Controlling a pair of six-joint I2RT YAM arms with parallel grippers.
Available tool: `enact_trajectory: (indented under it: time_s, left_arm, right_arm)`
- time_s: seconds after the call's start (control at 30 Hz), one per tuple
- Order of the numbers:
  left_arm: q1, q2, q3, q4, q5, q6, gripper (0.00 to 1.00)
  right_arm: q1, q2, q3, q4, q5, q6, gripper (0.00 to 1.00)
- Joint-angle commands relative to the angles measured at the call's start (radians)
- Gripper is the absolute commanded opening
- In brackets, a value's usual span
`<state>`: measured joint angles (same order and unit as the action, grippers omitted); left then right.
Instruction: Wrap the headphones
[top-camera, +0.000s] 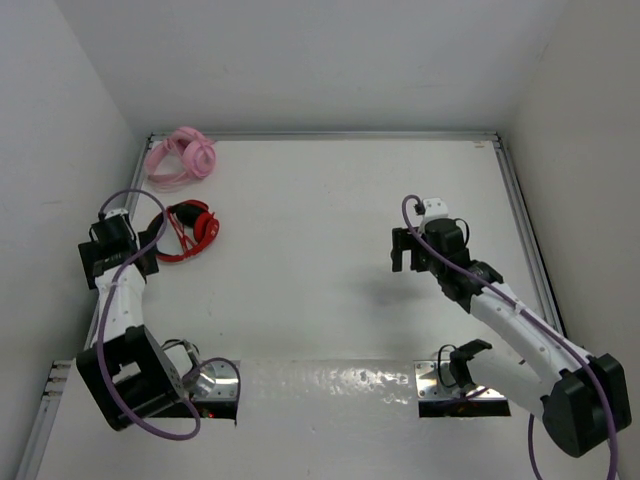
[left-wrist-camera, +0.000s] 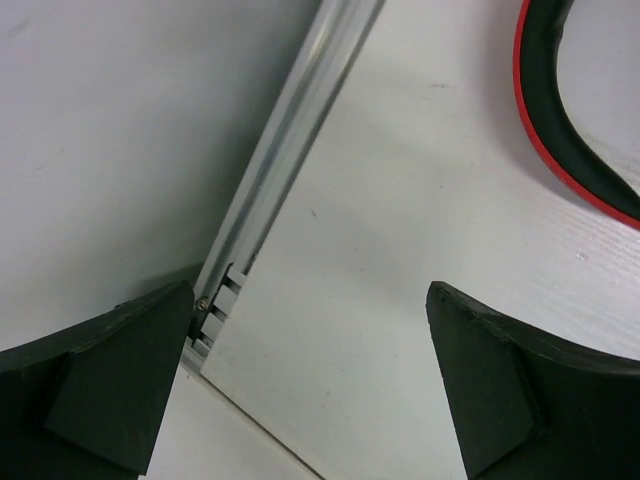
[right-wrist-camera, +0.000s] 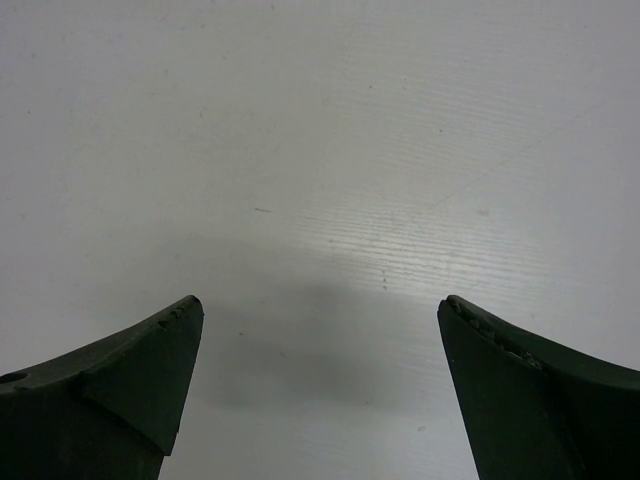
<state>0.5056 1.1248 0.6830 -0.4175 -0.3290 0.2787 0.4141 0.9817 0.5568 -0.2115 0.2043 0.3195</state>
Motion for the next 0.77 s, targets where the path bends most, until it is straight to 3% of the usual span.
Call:
enact_trajectory:
  time_s: [0.0,0.33,0.53,0.73]
  left_arm:
    - [0.01,-0.054,-0.01,0.085,-0.036,-0.019,1.0]
    - [0.01,-0.008,0.01,0.051,-0.097,-0.055,1.0]
    - [0.008,0.012,0.021,0.04,-0.125,-0.053,1.0]
    - [0.008,0.043,0.072,-0.006,-0.007,-0.036,0.98]
  right_arm:
    - [-0.003,-0.031,-0.017,0.029,0.043,0.023,0.99]
    - [-0.003,-0.012,-0.026,0.063,0.041,0.012,0.99]
    - [-0.003,0.099,0.071,0.073,0.004,0.016,0.99]
    - [-0.003,0.126,0.104,0.084,-0.042,0.044,0.99]
